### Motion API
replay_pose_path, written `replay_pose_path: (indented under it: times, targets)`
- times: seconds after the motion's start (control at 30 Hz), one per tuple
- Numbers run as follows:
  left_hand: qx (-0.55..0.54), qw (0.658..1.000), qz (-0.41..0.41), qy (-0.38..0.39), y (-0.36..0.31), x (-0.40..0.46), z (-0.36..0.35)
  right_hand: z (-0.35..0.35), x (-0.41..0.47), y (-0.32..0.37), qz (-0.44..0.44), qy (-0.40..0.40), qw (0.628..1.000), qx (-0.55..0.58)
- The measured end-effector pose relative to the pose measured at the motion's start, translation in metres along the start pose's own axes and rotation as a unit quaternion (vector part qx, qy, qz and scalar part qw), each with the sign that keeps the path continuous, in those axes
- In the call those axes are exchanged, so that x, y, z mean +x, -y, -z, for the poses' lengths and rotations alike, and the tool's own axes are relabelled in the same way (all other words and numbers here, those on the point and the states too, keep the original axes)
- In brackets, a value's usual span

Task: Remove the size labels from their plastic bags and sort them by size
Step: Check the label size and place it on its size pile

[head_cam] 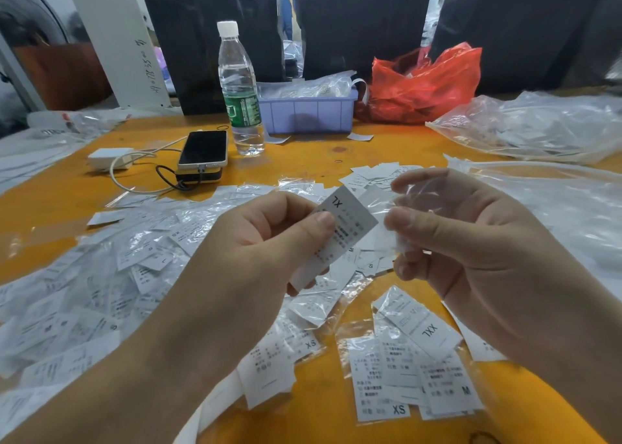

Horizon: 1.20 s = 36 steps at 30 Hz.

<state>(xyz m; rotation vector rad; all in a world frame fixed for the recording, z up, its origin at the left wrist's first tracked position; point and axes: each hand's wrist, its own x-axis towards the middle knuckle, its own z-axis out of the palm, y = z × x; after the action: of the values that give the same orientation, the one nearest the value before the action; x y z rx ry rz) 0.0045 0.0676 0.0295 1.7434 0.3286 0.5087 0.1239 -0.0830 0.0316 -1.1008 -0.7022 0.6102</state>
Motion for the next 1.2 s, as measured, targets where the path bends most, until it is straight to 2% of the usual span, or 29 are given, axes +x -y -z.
replay_pose_path:
  times: [0.3, 0.83, 1.2]
  targets:
    - [0.013, 1.0, 0.002, 0.007, 0.0027, -0.0013, -0.0021, -0.0019, -0.0007, -0.0011, 0.004, 0.01, 1.0, 0.009]
    - [-0.009, 0.997, 0.019, 0.071, 0.0016, -0.0025, -0.0048, -0.0014, -0.0022, -0.0037, -0.003, 0.021, 1.0, 0.003]
    - [0.018, 0.993, 0.023, 0.116, 0.0018, 0.0002, 0.0001, -0.0021, -0.0038, -0.0019, -0.005, 0.021, 1.0, -0.022]
